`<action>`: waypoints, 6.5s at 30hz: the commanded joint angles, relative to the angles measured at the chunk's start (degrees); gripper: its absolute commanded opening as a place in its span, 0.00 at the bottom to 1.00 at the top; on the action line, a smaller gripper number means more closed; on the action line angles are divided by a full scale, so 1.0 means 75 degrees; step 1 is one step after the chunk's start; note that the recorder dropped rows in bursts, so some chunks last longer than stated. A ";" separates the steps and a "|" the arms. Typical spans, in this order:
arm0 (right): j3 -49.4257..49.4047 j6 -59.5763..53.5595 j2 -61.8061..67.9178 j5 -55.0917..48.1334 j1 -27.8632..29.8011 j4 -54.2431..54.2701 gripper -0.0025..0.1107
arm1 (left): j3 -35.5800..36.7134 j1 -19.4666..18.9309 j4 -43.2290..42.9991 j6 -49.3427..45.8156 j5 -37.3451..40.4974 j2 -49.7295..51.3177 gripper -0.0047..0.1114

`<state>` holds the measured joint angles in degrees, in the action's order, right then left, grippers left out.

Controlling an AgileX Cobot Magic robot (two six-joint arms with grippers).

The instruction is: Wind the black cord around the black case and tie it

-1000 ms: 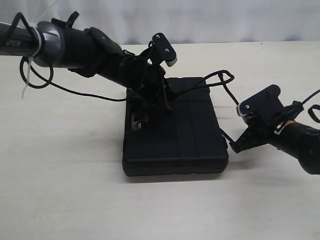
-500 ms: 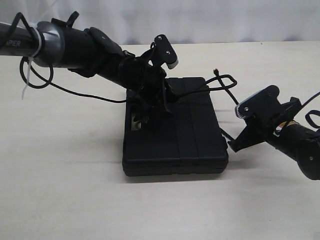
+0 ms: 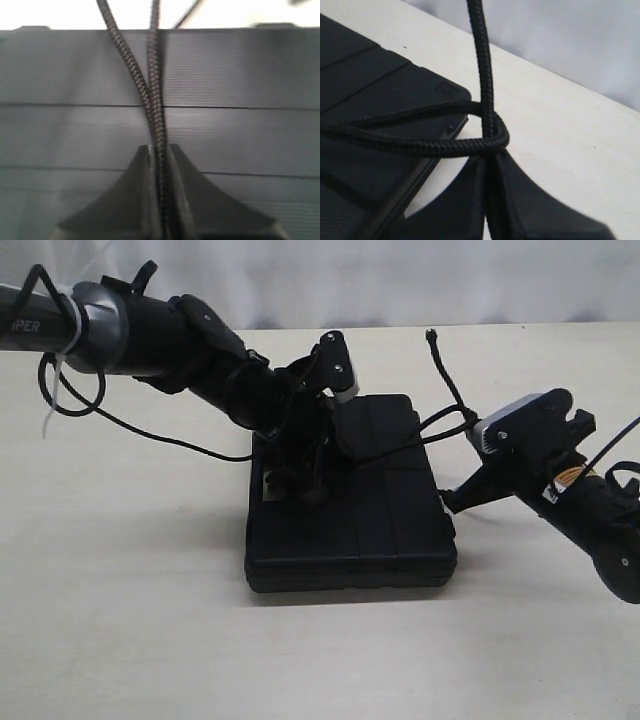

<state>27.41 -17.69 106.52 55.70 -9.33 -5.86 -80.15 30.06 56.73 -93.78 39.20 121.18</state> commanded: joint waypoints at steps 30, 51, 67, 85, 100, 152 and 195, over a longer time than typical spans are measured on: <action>-0.0023 0.0638 -0.0008 0.0583 -0.0017 -0.1134 0.06 | 0.0007 0.0001 0.4958 -0.2642 -0.0426 -0.0737 0.59; -0.0023 0.0675 -0.0008 0.0753 -0.0017 -0.1745 0.06 | -0.0780 0.0259 0.5762 -0.3658 0.0832 0.0216 0.37; -0.0023 0.0230 -0.0008 0.0812 -0.0017 -0.1745 0.12 | -0.0866 0.0241 0.5762 -0.3867 0.0429 0.0467 0.04; -0.0023 -0.0331 -0.0008 0.0548 -0.0017 0.0632 0.51 | -0.1529 0.0241 0.5762 -0.3867 -0.0078 -0.0643 0.04; -0.0037 0.0916 -0.0485 -0.0027 -0.0017 0.1068 0.35 | -0.1686 0.0241 0.5762 -0.3867 -0.0045 -0.1303 0.04; 0.2347 0.7363 0.0481 -0.3423 0.0152 -0.5157 0.37 | -0.1769 0.0258 0.4464 -0.2799 0.0499 -0.1739 0.04; 0.2118 0.8296 0.0501 -0.3315 0.0278 -0.5274 0.06 | -0.1769 0.0258 0.3709 -0.2251 0.1415 -0.1739 0.04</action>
<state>43.22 45.99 110.23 34.90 -7.54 -46.76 -92.32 31.93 81.83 -111.20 46.01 109.19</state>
